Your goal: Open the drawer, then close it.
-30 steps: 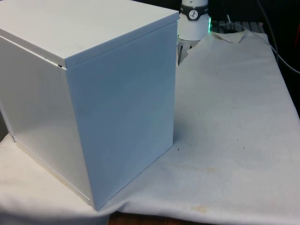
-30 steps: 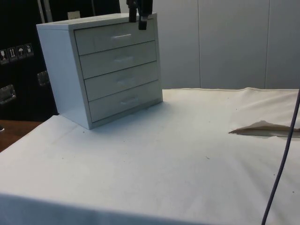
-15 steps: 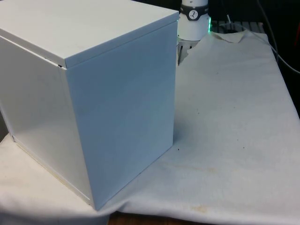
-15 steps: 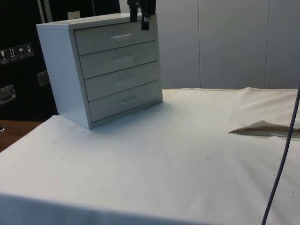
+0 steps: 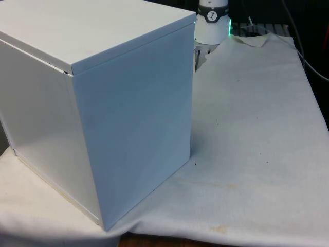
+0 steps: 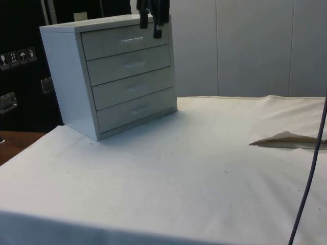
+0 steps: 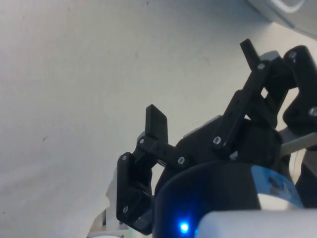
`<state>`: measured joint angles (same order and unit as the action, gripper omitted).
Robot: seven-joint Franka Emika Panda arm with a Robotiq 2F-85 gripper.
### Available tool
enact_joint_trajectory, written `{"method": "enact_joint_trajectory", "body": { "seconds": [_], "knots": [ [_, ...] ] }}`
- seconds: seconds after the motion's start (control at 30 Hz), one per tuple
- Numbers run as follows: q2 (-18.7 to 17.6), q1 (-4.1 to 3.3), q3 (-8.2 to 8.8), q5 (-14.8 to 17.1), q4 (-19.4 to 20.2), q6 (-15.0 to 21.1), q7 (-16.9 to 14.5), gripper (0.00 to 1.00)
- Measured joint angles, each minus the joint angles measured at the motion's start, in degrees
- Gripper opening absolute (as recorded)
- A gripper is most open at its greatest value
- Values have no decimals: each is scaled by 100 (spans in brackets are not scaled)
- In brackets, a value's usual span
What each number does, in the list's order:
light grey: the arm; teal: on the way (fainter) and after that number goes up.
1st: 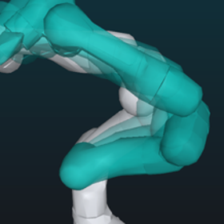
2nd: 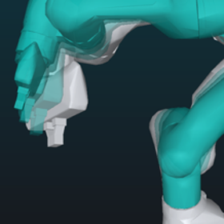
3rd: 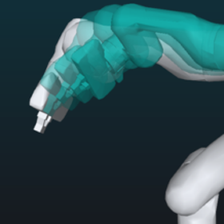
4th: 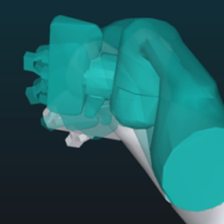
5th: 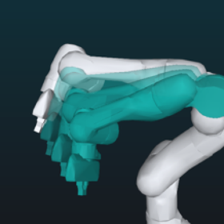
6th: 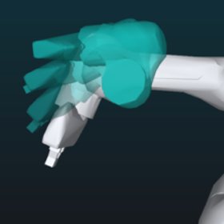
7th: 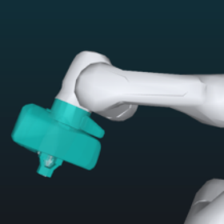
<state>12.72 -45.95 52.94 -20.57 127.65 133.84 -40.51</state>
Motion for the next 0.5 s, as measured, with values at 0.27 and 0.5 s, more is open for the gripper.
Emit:
{"method": "enact_joint_trajectory", "body": {
  "seconds": [0.27, 0.5],
  "knots": [
    [-241, 0, 34, 0, -6, 286, -86, 100],
    [-384, 0, 63, 0, -29, 447, -143, 100]
  ]
}}
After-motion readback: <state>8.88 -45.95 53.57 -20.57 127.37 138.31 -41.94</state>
